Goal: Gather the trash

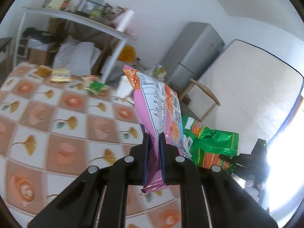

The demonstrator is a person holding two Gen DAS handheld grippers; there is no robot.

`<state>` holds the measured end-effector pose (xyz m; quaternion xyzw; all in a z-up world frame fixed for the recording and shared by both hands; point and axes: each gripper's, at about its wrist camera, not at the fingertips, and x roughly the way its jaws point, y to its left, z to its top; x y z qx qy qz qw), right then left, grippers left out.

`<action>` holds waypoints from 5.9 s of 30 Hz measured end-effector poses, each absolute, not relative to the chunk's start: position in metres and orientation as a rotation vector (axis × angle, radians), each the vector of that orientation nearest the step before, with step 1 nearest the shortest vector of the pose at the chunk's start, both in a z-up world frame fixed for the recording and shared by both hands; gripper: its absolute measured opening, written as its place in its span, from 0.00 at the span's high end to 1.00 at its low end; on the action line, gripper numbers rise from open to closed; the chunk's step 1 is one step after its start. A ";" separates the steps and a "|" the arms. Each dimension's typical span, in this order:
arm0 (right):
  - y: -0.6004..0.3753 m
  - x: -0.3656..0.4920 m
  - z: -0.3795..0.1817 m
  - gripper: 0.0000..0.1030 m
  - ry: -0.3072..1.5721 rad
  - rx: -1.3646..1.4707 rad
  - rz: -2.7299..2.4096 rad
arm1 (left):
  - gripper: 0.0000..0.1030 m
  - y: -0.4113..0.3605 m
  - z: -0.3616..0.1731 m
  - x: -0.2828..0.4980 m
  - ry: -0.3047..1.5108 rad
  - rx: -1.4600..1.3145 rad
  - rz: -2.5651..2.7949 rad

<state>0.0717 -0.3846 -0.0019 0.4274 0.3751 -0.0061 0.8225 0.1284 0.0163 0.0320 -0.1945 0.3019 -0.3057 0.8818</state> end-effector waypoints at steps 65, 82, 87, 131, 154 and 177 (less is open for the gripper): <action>-0.621 -0.166 -0.265 0.38 0.747 1.401 -0.790 | 0.57 -0.585 -0.223 0.189 1.582 0.026 -0.946; -0.652 0.044 -0.263 0.60 0.940 0.919 -0.570 | 0.47 -0.387 -0.016 0.155 1.109 0.210 -1.158; -0.674 0.095 -0.340 0.75 1.141 0.884 -0.659 | 0.46 -0.261 -0.004 0.141 1.064 0.104 -1.073; -0.426 -0.076 -0.012 0.07 0.478 0.318 -0.508 | 0.05 -0.039 0.030 0.058 0.660 -0.132 -0.570; -0.258 -0.070 -0.030 0.07 0.826 0.202 -0.317 | 0.05 -0.058 -0.017 0.005 0.757 0.042 -0.246; -0.273 -0.076 -0.039 0.07 0.884 0.187 -0.387 | 0.05 -0.075 -0.029 0.008 0.856 0.108 -0.274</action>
